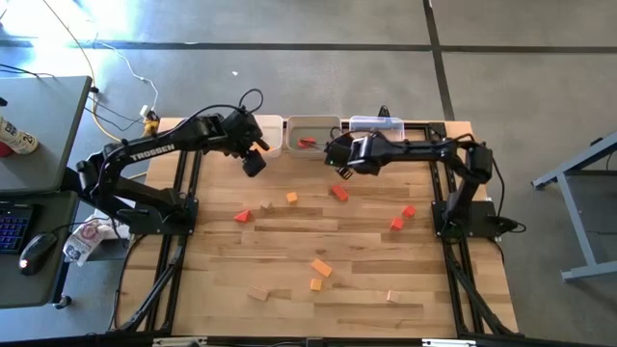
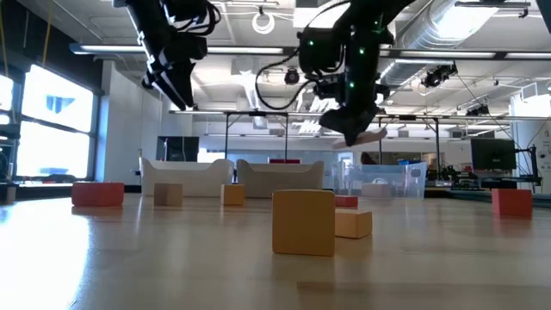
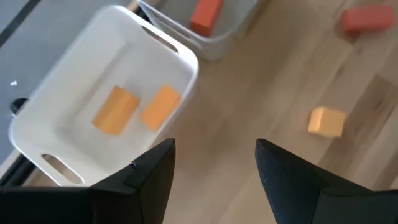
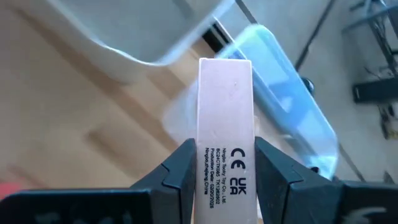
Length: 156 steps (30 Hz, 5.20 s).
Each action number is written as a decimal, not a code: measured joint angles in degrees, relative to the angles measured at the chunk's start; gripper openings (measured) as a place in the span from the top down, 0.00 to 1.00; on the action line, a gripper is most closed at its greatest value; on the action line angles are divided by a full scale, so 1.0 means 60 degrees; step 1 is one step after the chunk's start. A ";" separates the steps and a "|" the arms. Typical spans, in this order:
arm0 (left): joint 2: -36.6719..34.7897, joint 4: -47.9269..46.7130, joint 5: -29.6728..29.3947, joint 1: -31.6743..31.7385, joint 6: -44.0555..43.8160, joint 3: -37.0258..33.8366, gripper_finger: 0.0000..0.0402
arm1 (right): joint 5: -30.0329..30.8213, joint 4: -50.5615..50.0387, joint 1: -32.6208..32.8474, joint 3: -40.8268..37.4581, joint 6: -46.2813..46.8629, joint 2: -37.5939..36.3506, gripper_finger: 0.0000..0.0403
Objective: Sort & place blocks by color
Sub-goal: Put the brown block into the transparent bin, then put the orange block into the gray bin
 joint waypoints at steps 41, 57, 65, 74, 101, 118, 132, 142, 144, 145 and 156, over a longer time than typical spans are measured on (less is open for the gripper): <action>0.0000 -0.2121 0.0913 -0.4217 -0.4942 -0.1224 0.48 | -0.4134 0.0393 -0.4707 0.0000 -0.5044 0.0011 0.68; -0.0004 -0.2073 0.0262 -0.5410 -0.6664 -0.1275 0.48 | -0.4146 0.0281 -0.4692 0.0000 -0.5245 0.0011 0.49; -0.0004 -0.1709 -0.0130 -0.5435 -0.7420 -0.2289 0.48 | -0.4210 0.0265 -0.4654 0.0000 -0.5187 0.0011 0.45; -0.0004 -0.0555 -0.0041 -0.5438 -0.7260 -0.2812 0.48 | -0.4211 0.0265 -0.4547 0.0000 -0.4958 0.0011 0.45; 0.0937 0.1896 0.0292 -0.4904 -0.7253 -0.4725 0.48 | -0.4211 0.0325 -0.4528 0.0000 -0.4563 0.0011 0.45; 0.1220 0.1947 0.0321 -0.4874 -0.6568 -0.4721 0.75 | -0.4221 0.0149 -0.4411 -0.0004 -0.4301 -0.0383 0.45; 0.1246 0.2060 0.0105 -0.4855 -0.5886 -0.4364 0.75 | -0.4897 0.0108 -0.3396 -0.0004 -0.3850 -0.1539 0.45; 0.1246 0.2046 -0.0138 -0.4176 -0.4661 -0.3583 0.75 | -0.5908 0.0098 -0.2163 -0.0004 -0.3491 -0.1570 0.45; 0.1242 0.2047 -0.0137 -0.3982 -0.4383 -0.3409 0.75 | -0.5973 0.0098 -0.1928 -0.0004 -0.3215 -0.1566 0.45; 0.1242 0.2049 -0.0160 -0.3890 -0.4247 -0.3323 0.75 | -0.5974 0.0099 -0.1819 -0.0004 -0.3104 -0.1566 0.45; 0.1235 0.2448 -0.0409 -0.2980 -0.2684 -0.2260 0.75 | -0.5971 0.0092 -0.0657 -0.0004 -0.2176 -0.1563 0.45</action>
